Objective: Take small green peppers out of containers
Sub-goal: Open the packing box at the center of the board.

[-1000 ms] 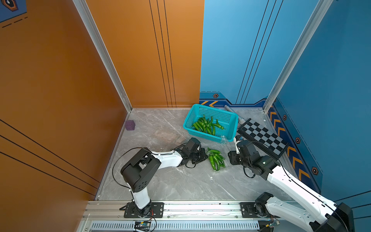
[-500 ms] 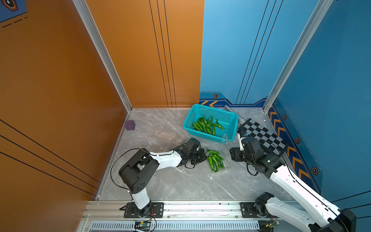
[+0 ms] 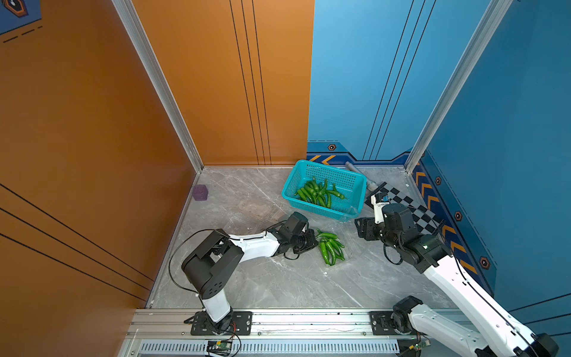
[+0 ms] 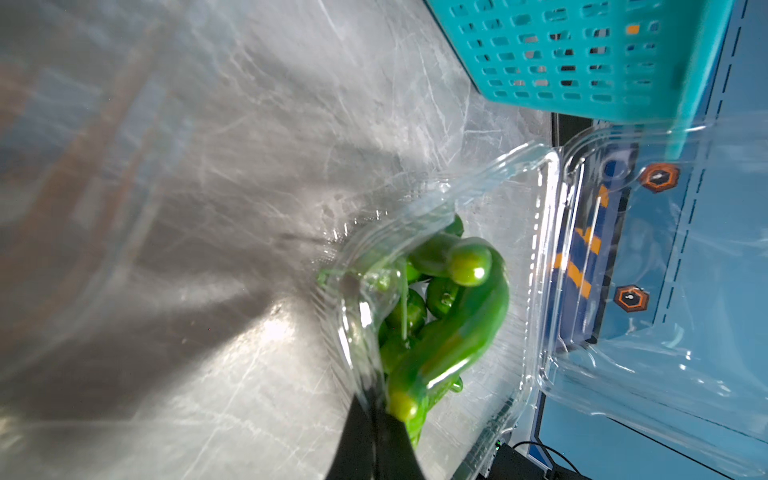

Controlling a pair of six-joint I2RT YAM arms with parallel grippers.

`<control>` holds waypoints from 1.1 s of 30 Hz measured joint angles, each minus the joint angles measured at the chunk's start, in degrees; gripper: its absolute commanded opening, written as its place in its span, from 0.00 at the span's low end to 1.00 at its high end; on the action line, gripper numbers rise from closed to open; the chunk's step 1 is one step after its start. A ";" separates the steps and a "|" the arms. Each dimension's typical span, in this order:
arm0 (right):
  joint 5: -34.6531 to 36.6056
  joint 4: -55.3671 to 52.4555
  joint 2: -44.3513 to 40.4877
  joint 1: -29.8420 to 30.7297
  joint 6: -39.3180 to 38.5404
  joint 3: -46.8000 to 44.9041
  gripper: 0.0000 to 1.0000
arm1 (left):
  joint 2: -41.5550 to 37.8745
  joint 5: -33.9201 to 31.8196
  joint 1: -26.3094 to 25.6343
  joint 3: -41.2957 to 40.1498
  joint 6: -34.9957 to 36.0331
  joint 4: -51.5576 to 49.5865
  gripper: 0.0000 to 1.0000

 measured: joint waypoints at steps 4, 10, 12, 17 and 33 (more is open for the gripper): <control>-4.13 0.09 -1.09 0.39 -1.29 2.95 0.66 | -0.02 -0.04 -0.07 0.33 0.07 -0.63 0.01; -6.84 -0.68 7.96 5.97 -2.93 6.95 0.64 | -1.09 -0.79 -0.07 0.37 0.96 -1.46 0.20; -6.12 -1.44 12.22 8.92 -3.82 6.95 0.64 | -1.60 -1.05 -0.04 0.42 1.51 -1.92 0.25; -5.03 -3.17 17.77 12.15 -6.43 8.24 0.64 | -2.75 -1.27 -0.04 0.50 2.01 -2.82 0.36; -3.98 0.83 32.70 10.29 -10.91 8.92 0.63 | -5.99 -1.29 0.07 0.79 4.11 -5.75 0.48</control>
